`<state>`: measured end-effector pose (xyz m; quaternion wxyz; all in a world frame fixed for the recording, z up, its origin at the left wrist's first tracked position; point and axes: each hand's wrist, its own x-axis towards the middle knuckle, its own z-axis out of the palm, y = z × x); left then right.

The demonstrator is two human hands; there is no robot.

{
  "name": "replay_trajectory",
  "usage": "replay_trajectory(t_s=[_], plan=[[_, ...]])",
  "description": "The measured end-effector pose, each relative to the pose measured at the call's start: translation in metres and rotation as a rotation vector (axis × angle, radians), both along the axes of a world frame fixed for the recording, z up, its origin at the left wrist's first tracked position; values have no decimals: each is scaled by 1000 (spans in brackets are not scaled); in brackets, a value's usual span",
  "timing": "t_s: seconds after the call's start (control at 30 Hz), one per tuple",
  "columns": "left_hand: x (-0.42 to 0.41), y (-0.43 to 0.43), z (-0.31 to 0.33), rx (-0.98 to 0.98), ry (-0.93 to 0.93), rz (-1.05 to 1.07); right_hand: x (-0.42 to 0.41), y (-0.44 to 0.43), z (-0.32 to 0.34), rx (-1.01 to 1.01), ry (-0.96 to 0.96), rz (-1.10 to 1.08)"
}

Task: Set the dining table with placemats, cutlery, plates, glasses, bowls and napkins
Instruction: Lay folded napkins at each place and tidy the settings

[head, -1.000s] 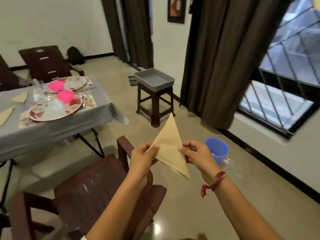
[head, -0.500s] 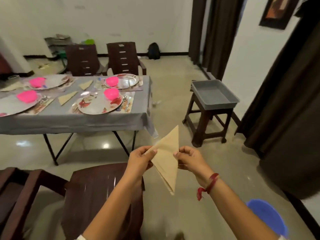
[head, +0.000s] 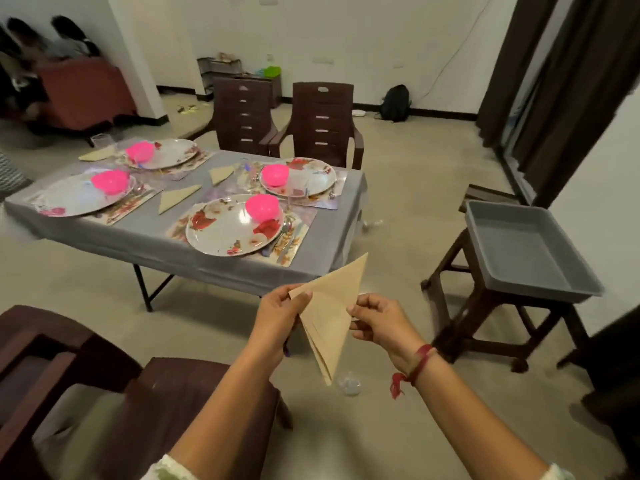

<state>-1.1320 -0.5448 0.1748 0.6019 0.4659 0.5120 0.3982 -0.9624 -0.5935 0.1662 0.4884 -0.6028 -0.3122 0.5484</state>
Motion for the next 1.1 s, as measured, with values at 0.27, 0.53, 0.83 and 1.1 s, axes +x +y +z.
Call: replay_trajectory(t_s=[0.27, 0.53, 0.83, 1.1], plan=[[48, 102, -50, -240, 41, 64, 57, 154, -39, -63, 97, 28], [108, 217, -64, -258, 99, 194, 102, 291, -72, -199, 43, 40], [119, 308, -119, -288, 275, 162, 113, 374, -114, -355, -66, 26], [129, 337, -145, -239, 417, 91, 122, 409, -139, -341, -338, -8]])
